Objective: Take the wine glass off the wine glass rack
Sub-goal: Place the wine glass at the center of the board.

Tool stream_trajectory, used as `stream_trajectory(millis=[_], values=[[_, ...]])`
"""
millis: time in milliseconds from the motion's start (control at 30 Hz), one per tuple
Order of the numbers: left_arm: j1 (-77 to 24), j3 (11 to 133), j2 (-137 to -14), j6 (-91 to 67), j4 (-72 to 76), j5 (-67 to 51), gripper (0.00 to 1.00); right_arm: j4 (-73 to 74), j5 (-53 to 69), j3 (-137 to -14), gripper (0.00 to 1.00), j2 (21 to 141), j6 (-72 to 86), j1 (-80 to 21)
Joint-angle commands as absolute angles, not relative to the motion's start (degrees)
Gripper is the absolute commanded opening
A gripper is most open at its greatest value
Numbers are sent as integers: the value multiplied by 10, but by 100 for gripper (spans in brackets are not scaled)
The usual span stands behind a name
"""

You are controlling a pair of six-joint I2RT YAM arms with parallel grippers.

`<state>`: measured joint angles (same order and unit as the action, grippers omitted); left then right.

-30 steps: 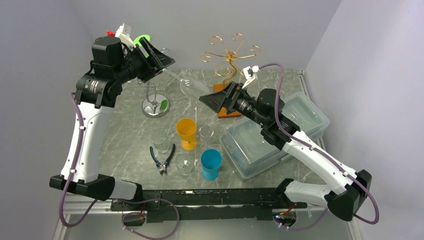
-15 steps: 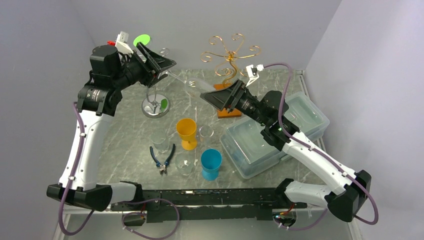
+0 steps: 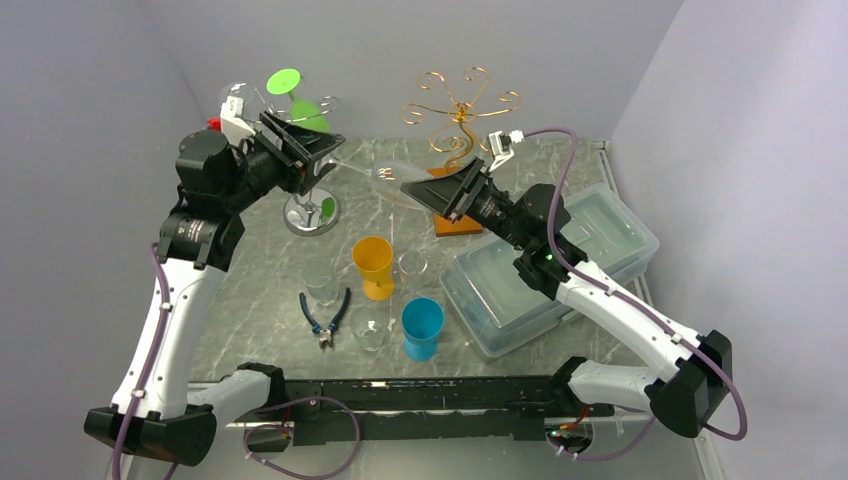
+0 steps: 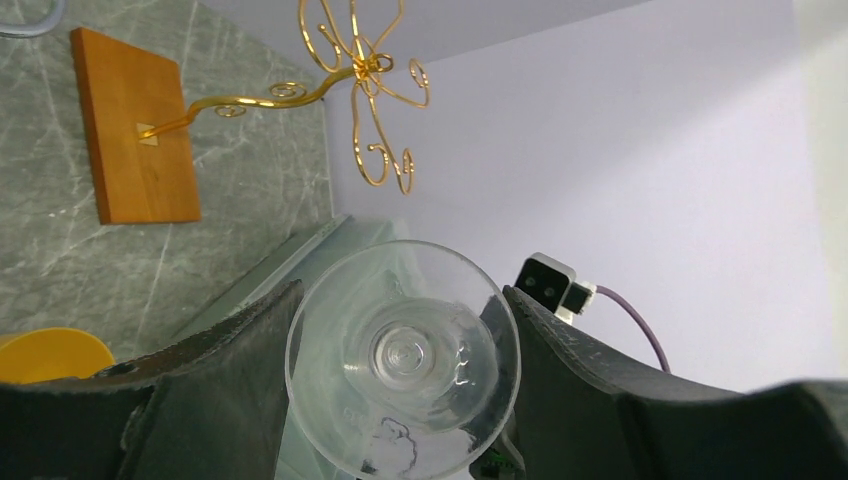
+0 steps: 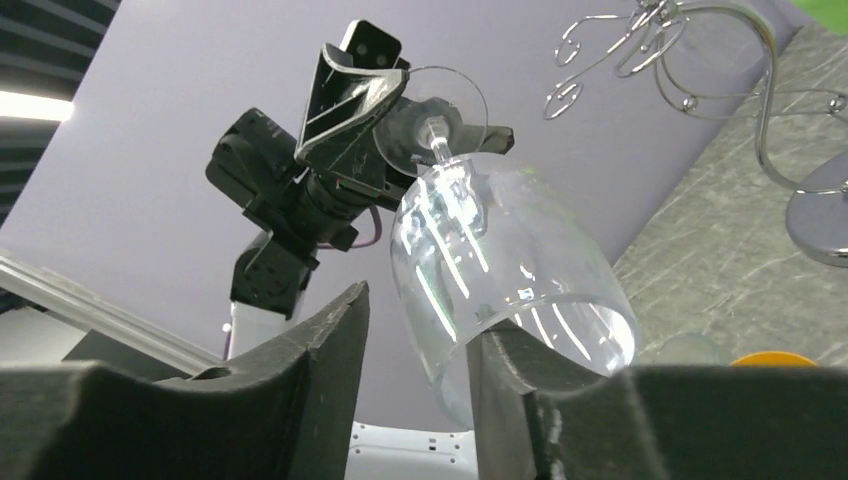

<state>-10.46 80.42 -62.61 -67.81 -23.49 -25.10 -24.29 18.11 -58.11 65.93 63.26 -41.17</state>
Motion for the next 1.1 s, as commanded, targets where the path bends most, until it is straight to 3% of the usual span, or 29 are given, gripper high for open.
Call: stream_trajectory(millis=[0, 100, 200, 500, 867, 1067], values=[[-105, 784, -597, -728, -149, -260, 29, -315, 188, -588, 37, 667, 659, -410], [-105, 764, -584, -733, -138, -256, 33, -323, 188, -588, 18, 671, 667, -410], [-105, 748, -573, -722, -142, -250, 43, -314, 188, -594, 0, 672, 667, -410], [-105, 788, -549, -583, -285, -195, 98, -173, 166, -643, 0, 647, 600, -411], [-105, 907, -542, -401, -487, -56, 99, 19, 184, -744, 0, 653, 514, -419], [-105, 996, -541, -339, -544, 14, 99, 189, 125, -871, 0, 714, 409, -504]])
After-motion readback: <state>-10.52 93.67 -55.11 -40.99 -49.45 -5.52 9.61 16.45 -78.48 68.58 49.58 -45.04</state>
